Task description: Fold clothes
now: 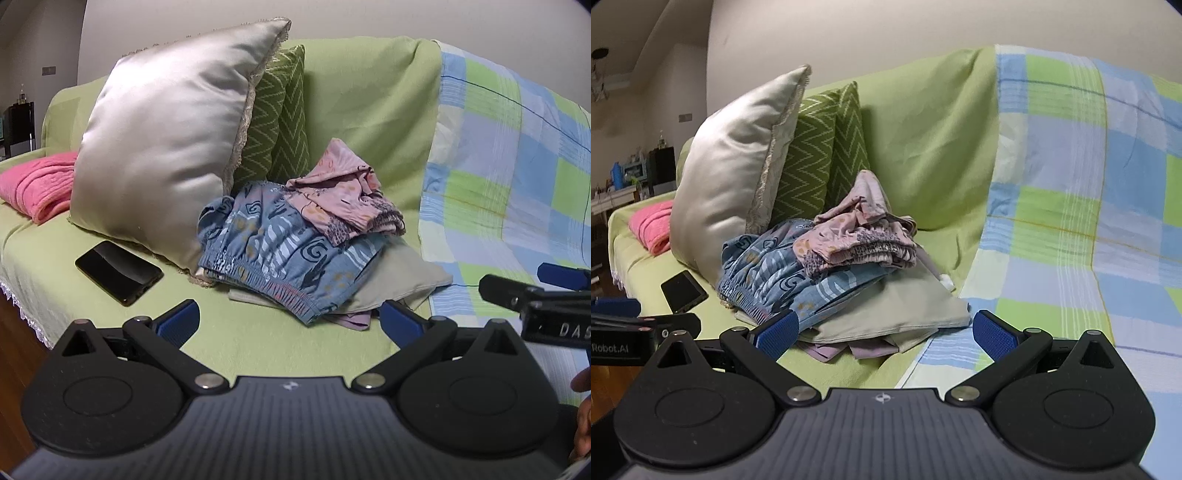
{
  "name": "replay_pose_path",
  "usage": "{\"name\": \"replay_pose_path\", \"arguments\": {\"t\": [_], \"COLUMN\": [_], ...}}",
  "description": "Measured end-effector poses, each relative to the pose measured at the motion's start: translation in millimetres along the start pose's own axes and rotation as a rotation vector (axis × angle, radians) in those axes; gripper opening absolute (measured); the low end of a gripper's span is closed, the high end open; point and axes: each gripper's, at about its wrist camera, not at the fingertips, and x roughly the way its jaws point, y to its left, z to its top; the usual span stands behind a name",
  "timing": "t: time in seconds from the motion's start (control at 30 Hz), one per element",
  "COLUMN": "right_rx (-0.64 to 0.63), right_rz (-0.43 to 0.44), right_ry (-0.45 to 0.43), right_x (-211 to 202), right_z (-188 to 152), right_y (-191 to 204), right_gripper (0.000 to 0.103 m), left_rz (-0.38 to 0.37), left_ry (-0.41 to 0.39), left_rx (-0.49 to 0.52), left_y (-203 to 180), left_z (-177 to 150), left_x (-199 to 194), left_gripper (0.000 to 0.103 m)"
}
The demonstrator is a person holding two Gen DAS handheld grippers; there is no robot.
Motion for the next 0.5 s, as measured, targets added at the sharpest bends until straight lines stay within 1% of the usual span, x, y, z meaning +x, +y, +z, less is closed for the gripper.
{"name": "replay_pose_path", "arguments": {"t": [0.13, 0.17, 0.27, 0.37, 0.5], "right_rx": [-0.002, 0.018, 0.081, 0.086, 0.083], "right_rz": [0.002, 0.005, 0.01, 0.007, 0.019], "right_ry": [-0.003, -0.005, 0.025, 0.031, 0.023], "right_x": [-4.7, -5.5, 1.0, 1.2, -0.3], "right_z": [2.0, 1.0, -1.2, 0.2, 2.3], "right_y": [3.0, -0.4, -11.1, -9.9, -11.7], "right_gripper": [0.103, 0.103, 0.103, 0.103, 0.103], "left_rz": [-0.012, -0.014, -0.023, -0.032, -0.019], "left_ry": [-0.002, -0.003, -0.004, -0.006, -0.002], "left_rx": [-0.02, -0.025, -0.04, -0.055, -0.057], "left_y": [1.3, 1.6, 2.6, 3.5, 4.6], "left_z": [-1.9, -2.3, -3.7, -5.1, -4.4], "left_x": [0.5, 0.6, 0.9, 1.3, 3.2], "left_gripper": [0.102, 0.102, 0.102, 0.102, 0.102]}}
